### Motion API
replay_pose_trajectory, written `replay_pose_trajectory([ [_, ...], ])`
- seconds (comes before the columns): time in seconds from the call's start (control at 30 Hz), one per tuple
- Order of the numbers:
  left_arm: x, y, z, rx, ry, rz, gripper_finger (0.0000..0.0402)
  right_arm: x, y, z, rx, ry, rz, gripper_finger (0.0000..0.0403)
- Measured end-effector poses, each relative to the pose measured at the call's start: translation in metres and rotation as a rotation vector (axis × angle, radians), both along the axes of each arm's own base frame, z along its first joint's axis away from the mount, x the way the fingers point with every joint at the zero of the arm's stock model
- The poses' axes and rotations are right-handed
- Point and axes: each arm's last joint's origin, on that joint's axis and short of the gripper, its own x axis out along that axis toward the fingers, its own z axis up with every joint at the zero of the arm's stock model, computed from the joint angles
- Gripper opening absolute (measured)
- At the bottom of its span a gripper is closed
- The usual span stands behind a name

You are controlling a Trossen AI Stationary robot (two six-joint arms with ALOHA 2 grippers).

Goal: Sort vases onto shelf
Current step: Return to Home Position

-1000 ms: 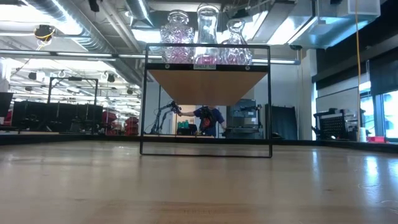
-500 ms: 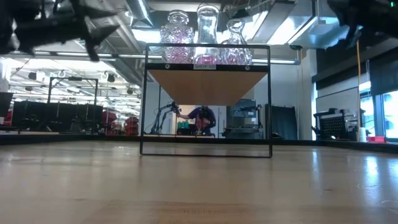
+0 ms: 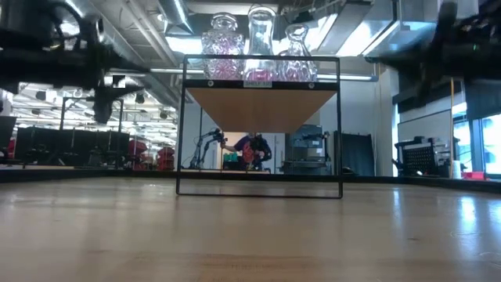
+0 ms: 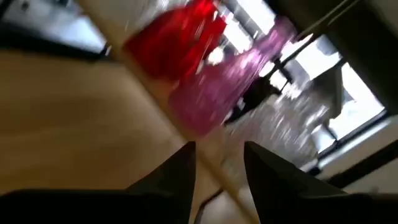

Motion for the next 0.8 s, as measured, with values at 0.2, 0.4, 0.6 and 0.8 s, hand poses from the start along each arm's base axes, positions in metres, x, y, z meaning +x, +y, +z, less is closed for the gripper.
replay_pose_trajectory([
  [0.2, 0.000, -0.016, -0.037, -0.075, 0.391, -0.144, 0.0129, 0.005, 0.001, -0.040, 0.102, 0.412, 0.072, 0.0000],
  [0.4, 0.003, -0.022, -0.045, 0.132, 0.528, -0.202, 0.0129, 0.007, 0.002, -0.052, 0.111, 0.550, 0.131, 0.0000],
  [0.6, 0.005, -0.022, -0.053, 0.368, 0.661, -0.271, 0.0129, 0.010, 0.003, -0.062, 0.125, 0.649, 0.202, 0.0001],
  [0.8, 0.007, -0.028, -0.054, 0.364, 0.633, -0.431, 0.0129, 0.012, 0.003, -0.065, 0.311, 0.622, 0.210, 0.0001],
])
